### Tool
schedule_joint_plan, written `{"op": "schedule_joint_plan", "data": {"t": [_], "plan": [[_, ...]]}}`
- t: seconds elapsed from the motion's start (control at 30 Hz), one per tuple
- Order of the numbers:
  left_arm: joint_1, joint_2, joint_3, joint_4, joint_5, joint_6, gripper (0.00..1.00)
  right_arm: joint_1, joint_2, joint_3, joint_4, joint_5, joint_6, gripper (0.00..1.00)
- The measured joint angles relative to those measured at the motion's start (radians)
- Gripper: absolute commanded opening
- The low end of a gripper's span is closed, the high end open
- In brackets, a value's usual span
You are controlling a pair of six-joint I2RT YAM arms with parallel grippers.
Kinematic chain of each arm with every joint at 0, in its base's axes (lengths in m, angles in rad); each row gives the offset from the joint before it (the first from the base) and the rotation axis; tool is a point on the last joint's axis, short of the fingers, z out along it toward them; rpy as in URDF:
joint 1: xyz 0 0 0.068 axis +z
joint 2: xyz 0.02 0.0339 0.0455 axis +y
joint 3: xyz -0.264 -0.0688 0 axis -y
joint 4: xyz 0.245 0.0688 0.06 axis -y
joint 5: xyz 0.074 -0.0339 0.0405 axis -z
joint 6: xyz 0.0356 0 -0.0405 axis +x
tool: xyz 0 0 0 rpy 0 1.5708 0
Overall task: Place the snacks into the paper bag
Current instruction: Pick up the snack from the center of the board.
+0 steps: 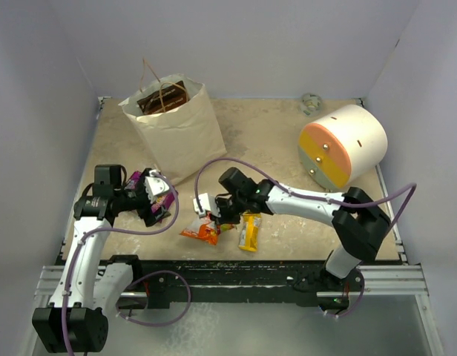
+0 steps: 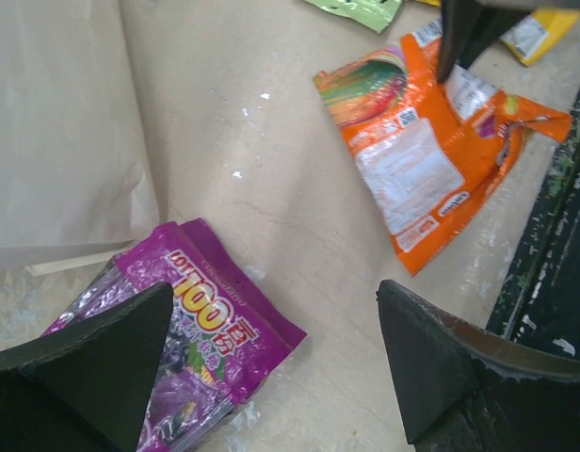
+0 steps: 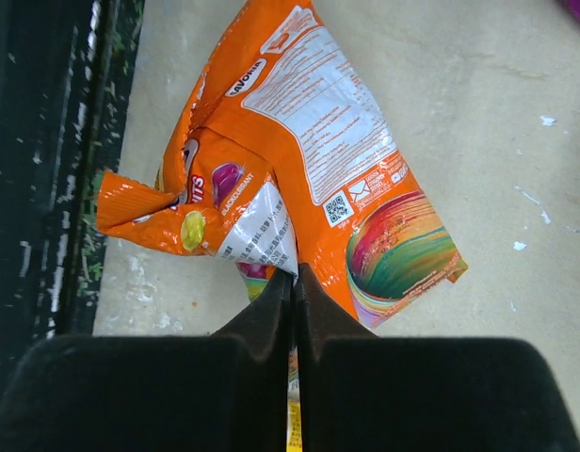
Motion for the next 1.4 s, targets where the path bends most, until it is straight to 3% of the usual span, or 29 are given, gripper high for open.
{"op": "schedule_joint_plan", "data": {"t": [0.17, 0.5, 0.8, 1.2, 1.4], "plan": [[0.000, 0.015, 0.026, -0.095, 0.072, 0.067, 0.88, -0.072, 0.000, 0.109, -0.080, -0.127, 0.048, 0.00], [-0.001, 0.029, 0.098, -0.276, 0.186, 0.289, 0.92, -0.168, 0.017, 0.232, -0.153, -0.353, 0.130, 0.00], [-0.020, 0.058, 0.110, -0.336, 0.243, 0.407, 0.77, -0.168, 0.030, 0.247, -0.167, -0.459, 0.213, 0.00], [-0.035, 0.045, 0.108, -0.348, 0.277, 0.430, 0.57, -0.168, 0.030, 0.259, -0.140, -0.525, 0.292, 0.00], [-0.036, 0.045, 0.100, -0.348, 0.285, 0.431, 0.51, -0.168, 0.030, 0.259, -0.121, -0.530, 0.318, 0.00]]}}
